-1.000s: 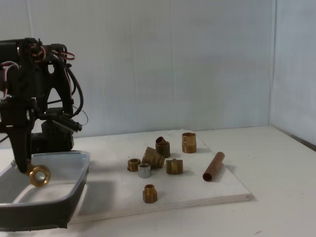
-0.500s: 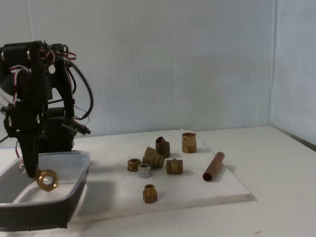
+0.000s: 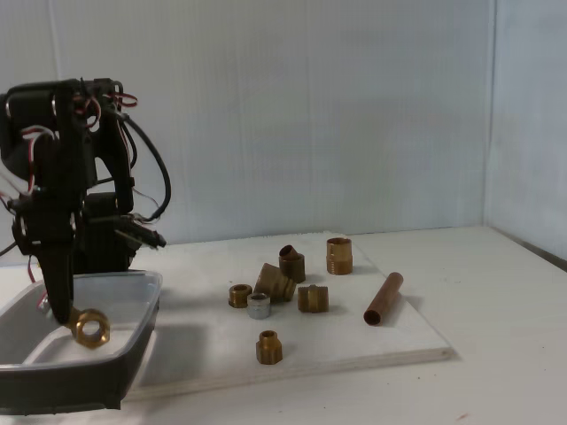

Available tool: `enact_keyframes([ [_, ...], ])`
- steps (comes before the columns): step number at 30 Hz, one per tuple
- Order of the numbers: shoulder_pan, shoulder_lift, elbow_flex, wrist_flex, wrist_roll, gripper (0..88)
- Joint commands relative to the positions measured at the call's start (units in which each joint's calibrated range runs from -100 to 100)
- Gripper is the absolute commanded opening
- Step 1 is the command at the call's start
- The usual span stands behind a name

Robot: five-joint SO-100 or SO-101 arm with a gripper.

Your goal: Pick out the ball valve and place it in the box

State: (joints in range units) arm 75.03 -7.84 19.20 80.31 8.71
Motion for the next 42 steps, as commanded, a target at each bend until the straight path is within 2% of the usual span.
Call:
enact_keyframes([
  [1, -0.3, -0.7, 0.4, -0.9, 0.8, 1.4],
  [12, -0.3, -0.7, 1.2, -1.0, 1.1, 1.6],
  [14, -0.3, -0.7, 1.2, -1.0, 1.1, 5.4],
  [18, 0.1, -0.8, 1.2, -0.6, 0.8, 20.1],
  [21, 0.2, -0.8, 1.3, -0.5, 0.8, 26.1],
  [42, 0.0, -1.5, 0.7, -0.1, 1.0, 26.4],
])
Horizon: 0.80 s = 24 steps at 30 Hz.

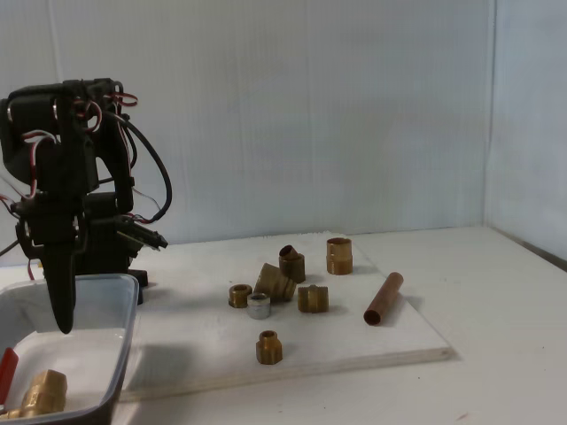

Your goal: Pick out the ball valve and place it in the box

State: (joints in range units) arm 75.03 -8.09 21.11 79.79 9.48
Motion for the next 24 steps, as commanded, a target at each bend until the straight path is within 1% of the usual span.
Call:
enact_keyframes([
  [1, 0.0, -1.3, -1.3, 0.4, 0.2, 26.4],
  [4, 0.0, -1.4, -1.4, 0.5, 0.3, 26.4],
  [7, -0.4, -1.4, -4.2, 2.9, 0.4, 26.9],
  [13, -0.6, -1.4, -24.4, 15.5, 0.4, 26.9],
  [15, -1.9, -1.4, -31.4, 19.3, 0.4, 26.9],
  [17, -3.4, -1.4, -35.5, 19.5, 0.4, 27.0],
  [22, -9.3, -1.4, -38.2, 19.4, 0.0, 27.0],
  [24, -13.0, -2.2, -38.0, 19.4, -0.1, 27.0],
])
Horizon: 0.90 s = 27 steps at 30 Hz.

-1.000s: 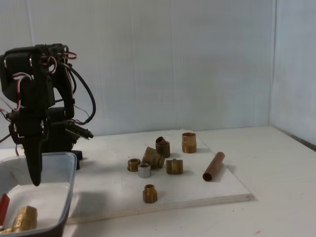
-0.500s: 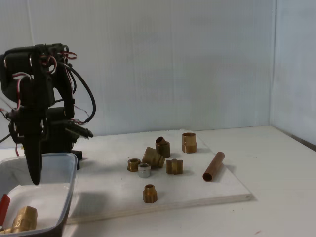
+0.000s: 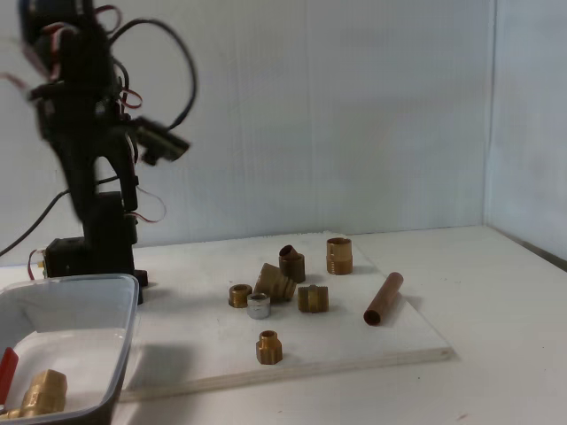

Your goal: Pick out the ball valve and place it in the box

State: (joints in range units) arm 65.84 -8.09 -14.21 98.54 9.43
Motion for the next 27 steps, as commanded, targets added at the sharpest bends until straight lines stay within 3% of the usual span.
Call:
enact_keyframes([
  [1, -5.6, -3.0, -2.2, 0.7, -0.1, 27.0],
  [9, -19.6, -11.6, 3.2, 0.8, -4.0, 26.4],
  [21, -17.9, -37.0, 25.3, 0.6, -3.7, 26.4],
  [27, -25.4, -51.8, 38.3, 0.3, -4.7, 26.3],
])
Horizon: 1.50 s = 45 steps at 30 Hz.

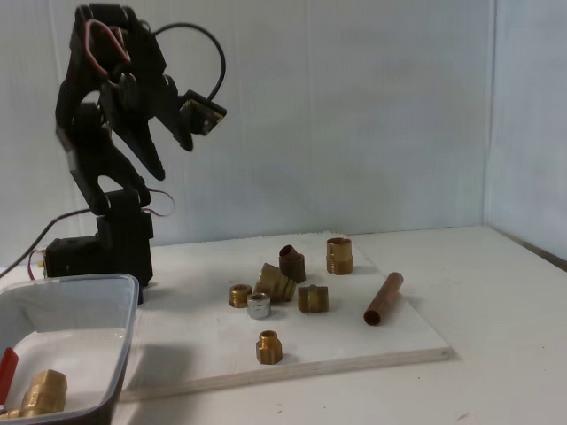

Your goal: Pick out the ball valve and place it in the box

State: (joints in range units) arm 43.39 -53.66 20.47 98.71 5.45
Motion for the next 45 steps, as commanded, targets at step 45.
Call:
enact_keyframes([
  [45, -38.7, -44.8, 79.3, -55.4, -5.2, 26.3],
])
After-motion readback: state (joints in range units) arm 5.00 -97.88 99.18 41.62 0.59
